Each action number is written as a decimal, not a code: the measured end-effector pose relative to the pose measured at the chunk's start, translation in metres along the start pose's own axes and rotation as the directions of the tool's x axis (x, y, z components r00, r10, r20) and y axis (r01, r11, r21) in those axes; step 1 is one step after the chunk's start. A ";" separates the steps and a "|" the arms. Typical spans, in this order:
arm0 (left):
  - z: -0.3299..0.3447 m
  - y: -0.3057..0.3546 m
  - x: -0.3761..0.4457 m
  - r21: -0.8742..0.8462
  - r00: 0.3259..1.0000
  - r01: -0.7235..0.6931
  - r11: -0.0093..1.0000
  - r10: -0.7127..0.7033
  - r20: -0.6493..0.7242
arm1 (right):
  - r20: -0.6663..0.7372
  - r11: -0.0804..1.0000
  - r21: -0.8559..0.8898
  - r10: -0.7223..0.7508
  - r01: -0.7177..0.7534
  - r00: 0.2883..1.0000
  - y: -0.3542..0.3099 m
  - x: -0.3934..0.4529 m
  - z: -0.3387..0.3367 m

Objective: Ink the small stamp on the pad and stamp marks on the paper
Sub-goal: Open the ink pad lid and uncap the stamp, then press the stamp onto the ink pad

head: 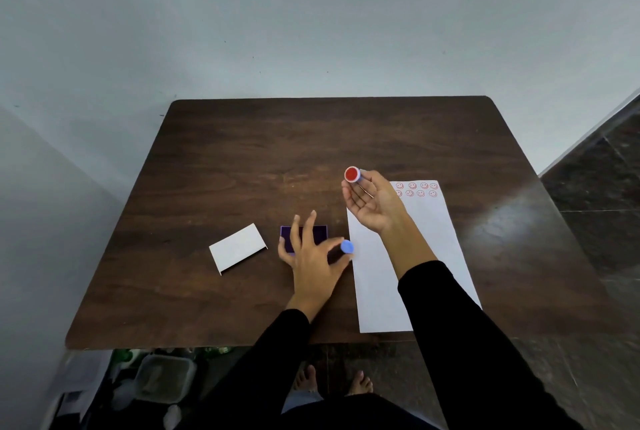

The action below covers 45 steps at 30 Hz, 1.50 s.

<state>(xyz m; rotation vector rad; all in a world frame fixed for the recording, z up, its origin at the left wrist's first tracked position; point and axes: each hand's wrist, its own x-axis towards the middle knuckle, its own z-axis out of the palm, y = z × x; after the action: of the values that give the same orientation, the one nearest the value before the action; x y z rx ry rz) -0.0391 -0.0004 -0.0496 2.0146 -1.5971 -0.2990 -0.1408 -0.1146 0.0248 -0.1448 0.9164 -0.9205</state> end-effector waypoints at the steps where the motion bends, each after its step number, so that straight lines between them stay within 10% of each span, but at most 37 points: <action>1: 0.002 0.000 -0.004 0.021 1.000 -0.013 1.000 0.013 -0.001 | 0.024 0.998 0.060 0.018 -0.020 1.000 0.001 -0.001 -0.002; 20: 0.004 -0.035 -0.011 0.040 0.993 0.121 0.992 -0.121 -0.011 | 0.072 0.973 0.212 0.081 -0.095 0.994 0.021 0.003 -0.017; 26: -0.003 -0.055 -0.010 0.050 0.982 0.186 0.981 -0.184 -0.046 | -0.013 0.971 -0.218 -0.102 0.097 0.995 0.034 0.006 -0.009; 31: -0.001 -0.058 -0.007 0.289 0.983 0.181 0.940 -0.179 -0.032 | 0.050 0.533 -0.808 -0.362 0.251 0.931 0.063 0.008 0.002; 36: -0.001 -0.059 -0.006 0.304 0.984 0.163 0.939 -0.176 0.013 | 0.220 0.102 -0.946 -0.490 0.307 0.843 0.094 0.009 0.002; 45: -0.002 -0.061 -0.007 0.329 0.982 0.141 0.934 -0.175 0.075 | 0.262 -0.117 -0.965 -0.476 0.235 0.840 0.113 0.008 0.006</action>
<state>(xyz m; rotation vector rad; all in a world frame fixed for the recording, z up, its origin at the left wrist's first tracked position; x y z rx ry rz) 0.0111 0.0156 -0.0819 2.4201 -1.6346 -0.2145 -0.0639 -0.0514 -0.0298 -1.7728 1.6518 -0.5378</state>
